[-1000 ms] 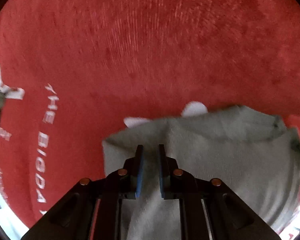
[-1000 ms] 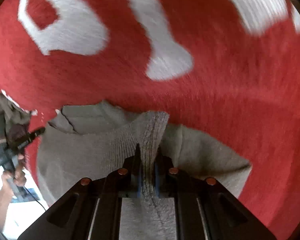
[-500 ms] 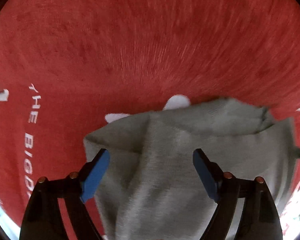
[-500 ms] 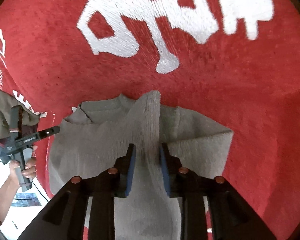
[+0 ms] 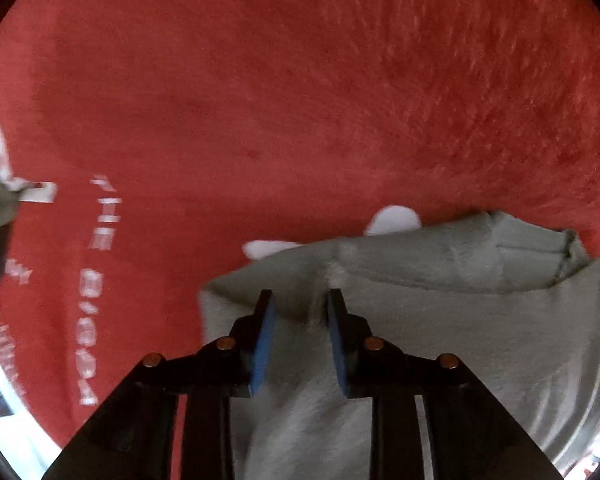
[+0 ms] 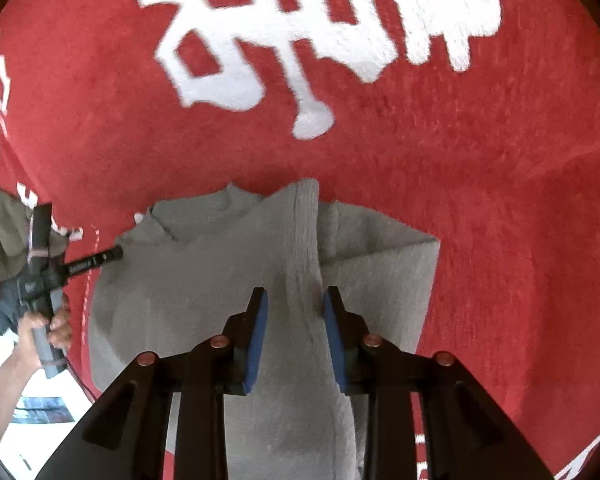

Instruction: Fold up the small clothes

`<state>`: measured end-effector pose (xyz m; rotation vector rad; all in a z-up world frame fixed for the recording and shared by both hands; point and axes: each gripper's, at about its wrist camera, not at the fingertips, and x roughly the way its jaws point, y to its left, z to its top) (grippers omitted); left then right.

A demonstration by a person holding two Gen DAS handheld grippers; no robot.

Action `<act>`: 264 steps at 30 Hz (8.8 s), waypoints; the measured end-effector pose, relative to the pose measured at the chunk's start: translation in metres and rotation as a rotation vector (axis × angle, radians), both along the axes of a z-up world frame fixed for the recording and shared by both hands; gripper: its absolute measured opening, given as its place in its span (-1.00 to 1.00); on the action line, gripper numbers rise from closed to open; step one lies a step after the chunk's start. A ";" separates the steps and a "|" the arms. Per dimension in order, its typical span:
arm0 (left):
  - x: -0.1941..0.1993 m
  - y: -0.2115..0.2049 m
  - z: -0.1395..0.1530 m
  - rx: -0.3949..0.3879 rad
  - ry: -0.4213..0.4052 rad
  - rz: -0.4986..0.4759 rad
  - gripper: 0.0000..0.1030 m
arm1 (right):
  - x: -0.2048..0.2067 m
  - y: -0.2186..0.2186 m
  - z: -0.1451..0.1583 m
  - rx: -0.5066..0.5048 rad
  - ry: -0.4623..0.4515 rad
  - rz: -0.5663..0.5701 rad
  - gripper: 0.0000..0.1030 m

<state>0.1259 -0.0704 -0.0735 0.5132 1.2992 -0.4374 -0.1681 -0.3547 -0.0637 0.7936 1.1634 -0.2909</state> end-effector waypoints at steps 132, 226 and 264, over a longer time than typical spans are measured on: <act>-0.118 0.196 -0.028 -0.328 0.460 0.327 1.00 | 0.006 0.223 -0.091 0.775 -0.150 -0.354 -0.62; -0.197 0.094 0.006 -0.065 -0.464 -0.416 -0.54 | 0.300 0.343 -0.072 0.098 0.720 0.975 0.61; -0.369 -0.092 0.057 -0.327 -0.190 -0.828 -0.54 | -0.028 -0.003 0.018 0.282 -0.124 0.096 -0.71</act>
